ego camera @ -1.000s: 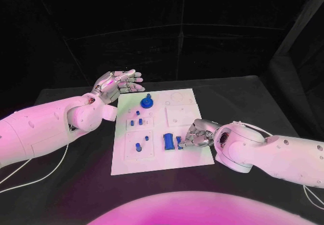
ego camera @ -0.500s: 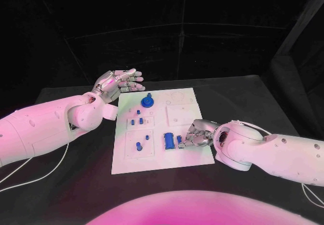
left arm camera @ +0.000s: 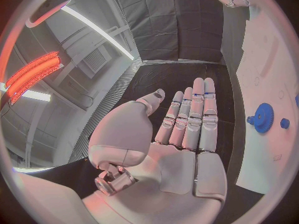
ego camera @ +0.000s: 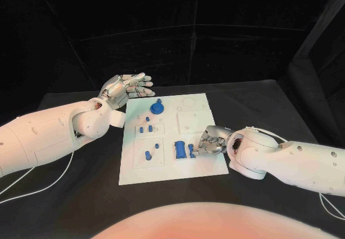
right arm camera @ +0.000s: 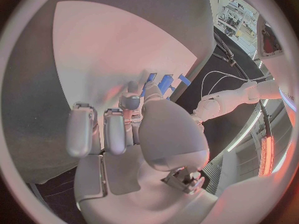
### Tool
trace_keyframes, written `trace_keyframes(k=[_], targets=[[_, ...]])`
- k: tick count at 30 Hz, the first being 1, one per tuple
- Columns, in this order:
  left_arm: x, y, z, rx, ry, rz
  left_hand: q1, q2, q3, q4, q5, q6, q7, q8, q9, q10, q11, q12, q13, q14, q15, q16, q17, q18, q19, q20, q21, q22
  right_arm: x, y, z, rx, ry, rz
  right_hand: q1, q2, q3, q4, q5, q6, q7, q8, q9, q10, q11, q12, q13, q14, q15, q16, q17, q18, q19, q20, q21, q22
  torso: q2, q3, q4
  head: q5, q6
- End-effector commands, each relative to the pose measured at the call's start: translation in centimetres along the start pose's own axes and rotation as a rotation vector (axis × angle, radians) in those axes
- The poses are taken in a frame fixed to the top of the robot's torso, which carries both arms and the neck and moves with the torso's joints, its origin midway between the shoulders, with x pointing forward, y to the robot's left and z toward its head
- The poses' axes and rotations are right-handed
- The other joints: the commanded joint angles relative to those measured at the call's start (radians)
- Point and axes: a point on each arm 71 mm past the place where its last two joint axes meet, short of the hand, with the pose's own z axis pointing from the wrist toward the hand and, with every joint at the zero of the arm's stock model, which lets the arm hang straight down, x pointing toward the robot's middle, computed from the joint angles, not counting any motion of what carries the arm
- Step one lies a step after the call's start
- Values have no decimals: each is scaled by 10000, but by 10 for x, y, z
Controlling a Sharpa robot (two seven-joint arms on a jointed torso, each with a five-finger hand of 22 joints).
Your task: Assemble the parts on the task board
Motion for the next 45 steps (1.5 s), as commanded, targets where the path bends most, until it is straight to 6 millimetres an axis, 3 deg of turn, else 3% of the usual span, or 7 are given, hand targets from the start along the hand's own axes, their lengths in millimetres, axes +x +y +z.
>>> trace_keyframes(k=[1, 9, 15, 26, 42, 43, 45], targets=[[1, -2, 1, 89, 110, -33, 13, -69, -16, -25, 27, -62, 37, 60, 15, -54, -17, 35, 14, -25, 42, 6, -10, 51, 51, 48, -66, -9, -1, 1, -1, -267, -215, 145, 75, -54, -50, -46, -52, -74, 70, -80, -42, -25, 33, -166, -79, 583, -40, -81, 121, -33, 6, -12, -43, -84, -19, -6, -16, 0, 1], [1, -1, 1, 94, 120, -37, 482, 415, 1410, -486, 506, -197, 52, 78, -12, -210, -36, 111, -22, -94, 25, 4, -25, 64, 44, -45, -72, -110, -11, -5, -7, -1523, -410, 2425, 266, 35, -318, -29, 122, -913, 386, -603, -245, -1088, 301, -2851, -1823, 125, 174, -1464, -1649, 314, -817, 158, -1184, -1946, -107, -28, -16, -30, 181], [-2, -1, 3, 107, 31, 20, -493, -256, 1806, -274, 409, -171, 57, 228, 11, -238, -2, 316, -5, -102, 53, 55, -25, 34, 65, 30, -49, -229, -47, -30, 11, -2159, -1166, 5290, 1121, 419, -349, -178, 502, -1120, 590, -756, -309, -1710, 537, -4914, -3643, -1168, 407, -6151, -6483, 1126, -2854, 373, -5240, -7286, -313, -53, -27, 22, 325], [-22, 15, 3, 82, -989, 462, -398, -420, 1514, -475, 411, -107, -102, 388, 26, -159, -89, 523, 2, -246, 40, -35, -74, 44, -12, 47, -97, -358, -101, -65, 59, -2749, -3151, 8344, 2339, 592, -296, -359, -354, -1298, 910, -1428, -925, -2169, 1101, -7592, -7403, -2613, 1103, -10838, -8829, 1128, -3739, 991, -9199, -9836, -1011, -131, -89, 160, 876], [-32, 36, 16, 677, -2289, 446, -403, -219, 476, -447, 416, -476, -4, 142, -17, -713, 168, -111, -41, -1277, 552, -1798, -517, 31, -2183, 616, -661, -1147, -110, -50, 102, -3409, -3740, 8854, 1976, 763, -242, -1281, -627, -1507, 1098, -1849, -2221, -2650, 1589, -7858, -10198, -3501, 1843, -13593, -11101, 1153, -3925, 1857, -12456, -11825, -1330, 26, -140, 275, 1470], [-29, 40, 15, 207, -1839, 493, -3563, -551, -794, -136, -465, -3029, -804, -232, -671, -3291, -428, -773, -670, -3969, 35, -2444, -1182, -529, -4553, -234, -1318, -1545, -106, -53, 102, -2893, -3684, 8474, -2433, -108, 413, -1577, -1132, -4285, 544, -2487, -2555, -5993, 1116, -8544, -10985, -6941, 1521, -14229, -11601, 502, -7131, 1206, -12907, -12483, -1291, -5, -179, 263, 1405], [-29, 40, 15, 204, -1856, 502, -5452, -551, -1678, -136, -465, -4766, -1211, -515, -671, -5055, -802, -1225, -670, -5763, -292, -2909, -1182, -861, -6145, -760, -1318, -2519, -106, -52, 102, -2903, -3703, 8502, -2780, -108, 457, -1656, -1200, -4492, 543, -2487, -2628, -6197, 1123, -8544, -10985, -7056, 1487, -14229, -11735, 503, -7255, 1150, -12979, -12483, -1282, -4, -168, 264, 1426]])
